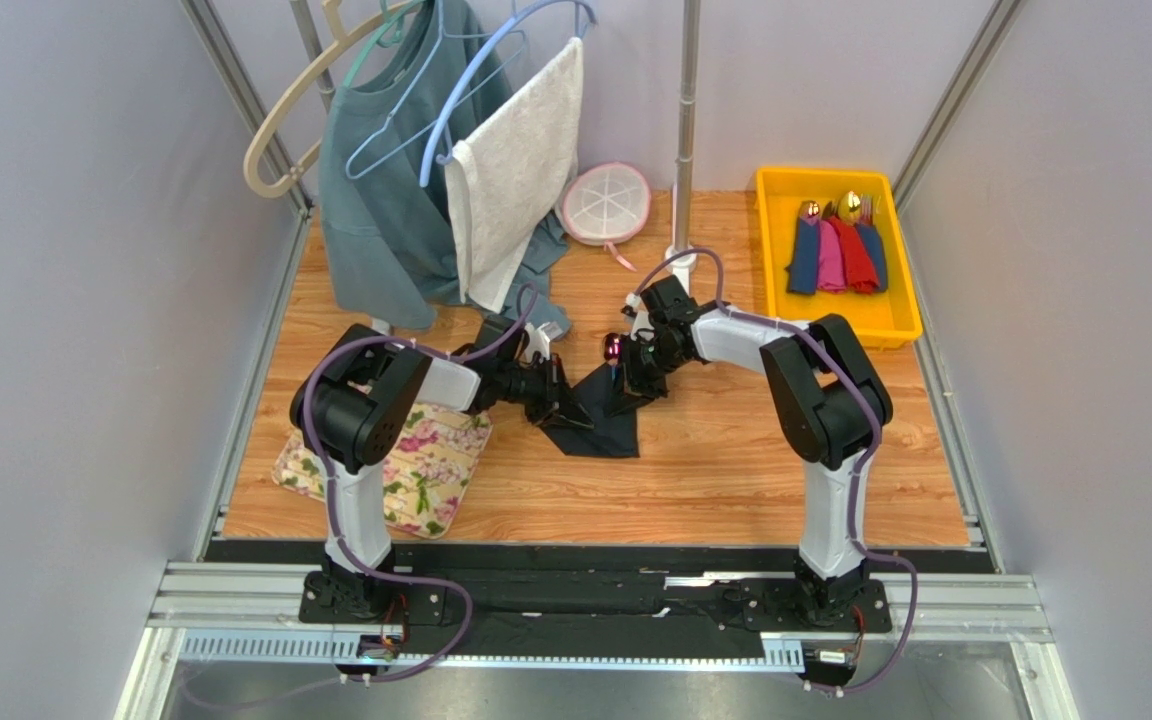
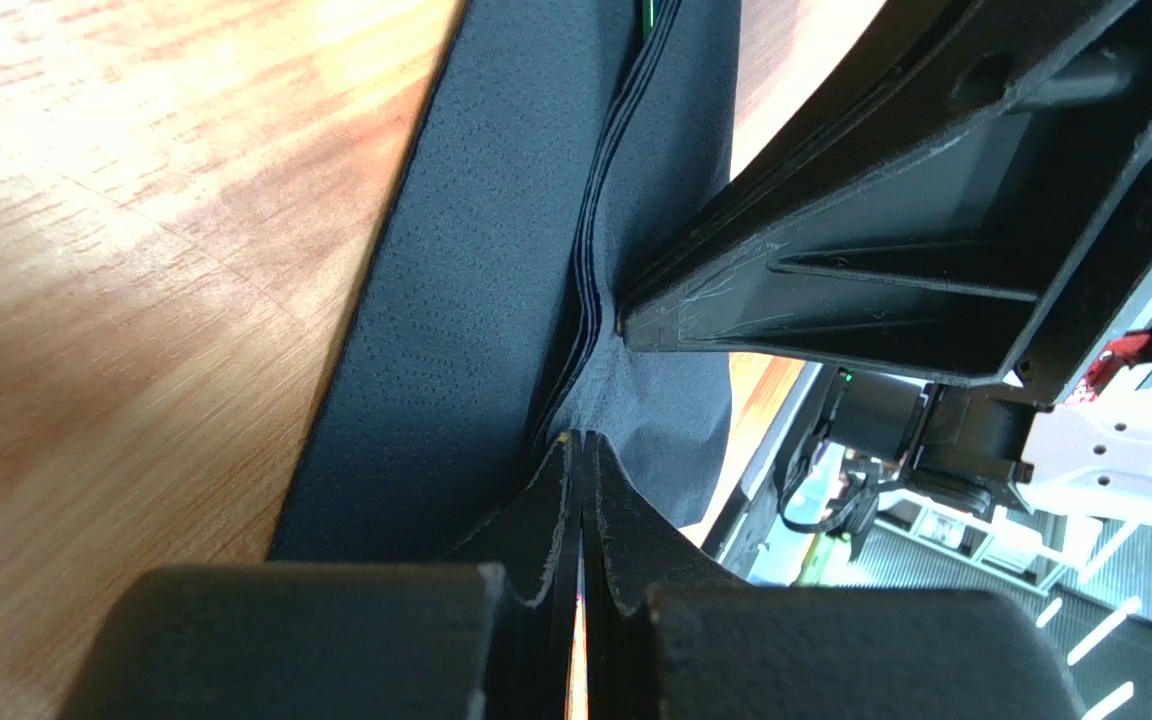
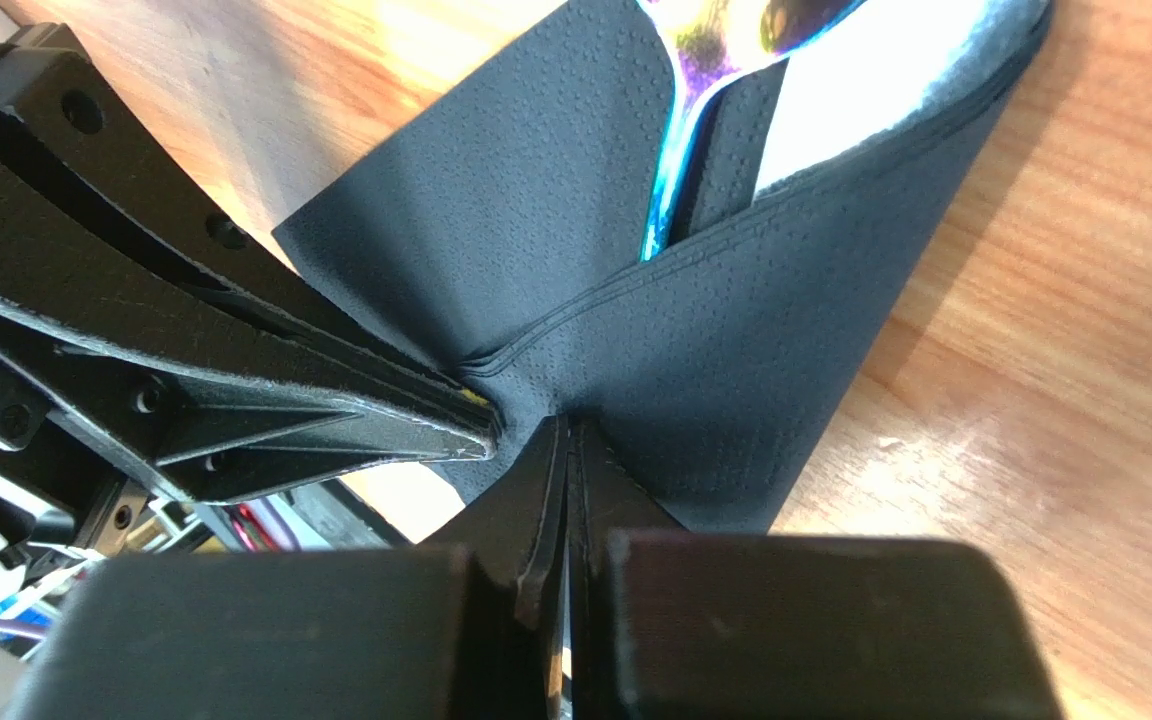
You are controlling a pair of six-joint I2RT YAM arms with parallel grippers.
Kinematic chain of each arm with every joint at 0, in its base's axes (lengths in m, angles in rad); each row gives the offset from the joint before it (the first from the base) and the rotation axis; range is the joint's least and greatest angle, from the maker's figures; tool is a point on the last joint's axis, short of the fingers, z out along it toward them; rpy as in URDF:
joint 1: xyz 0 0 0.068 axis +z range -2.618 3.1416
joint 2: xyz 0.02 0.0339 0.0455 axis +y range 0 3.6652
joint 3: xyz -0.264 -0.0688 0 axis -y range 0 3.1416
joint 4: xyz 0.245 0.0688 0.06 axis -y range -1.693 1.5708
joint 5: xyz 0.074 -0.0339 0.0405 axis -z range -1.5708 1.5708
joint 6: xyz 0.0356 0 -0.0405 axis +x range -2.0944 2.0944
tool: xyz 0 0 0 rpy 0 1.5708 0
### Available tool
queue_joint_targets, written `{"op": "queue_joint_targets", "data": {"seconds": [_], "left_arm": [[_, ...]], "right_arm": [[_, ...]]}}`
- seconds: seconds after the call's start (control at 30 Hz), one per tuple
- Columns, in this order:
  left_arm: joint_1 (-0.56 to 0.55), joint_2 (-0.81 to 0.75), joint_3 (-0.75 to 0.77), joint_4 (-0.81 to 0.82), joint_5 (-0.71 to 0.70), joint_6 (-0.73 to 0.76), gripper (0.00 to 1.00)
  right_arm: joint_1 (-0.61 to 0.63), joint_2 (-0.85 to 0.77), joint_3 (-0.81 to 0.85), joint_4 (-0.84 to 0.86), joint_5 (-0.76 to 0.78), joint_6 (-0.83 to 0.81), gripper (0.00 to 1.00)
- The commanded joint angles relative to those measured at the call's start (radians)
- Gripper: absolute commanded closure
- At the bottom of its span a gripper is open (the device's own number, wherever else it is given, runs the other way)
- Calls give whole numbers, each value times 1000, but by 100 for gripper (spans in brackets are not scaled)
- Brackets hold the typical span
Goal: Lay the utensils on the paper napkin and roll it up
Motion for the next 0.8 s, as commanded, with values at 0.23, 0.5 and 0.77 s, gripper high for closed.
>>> {"op": "queue_joint_targets", "data": {"seconds": [0.23, 0.5, 0.77], "left_arm": [[-6, -162, 28, 55, 89, 63, 84], [-60, -118, 23, 74, 95, 37, 92], [-73, 2, 51, -15, 55, 79, 99]], "right_arm": [[4, 55, -47, 67, 50, 11, 100], [3, 51, -55, 89, 34, 36, 100], [-6, 55, -41, 81, 16, 39, 100]]}}
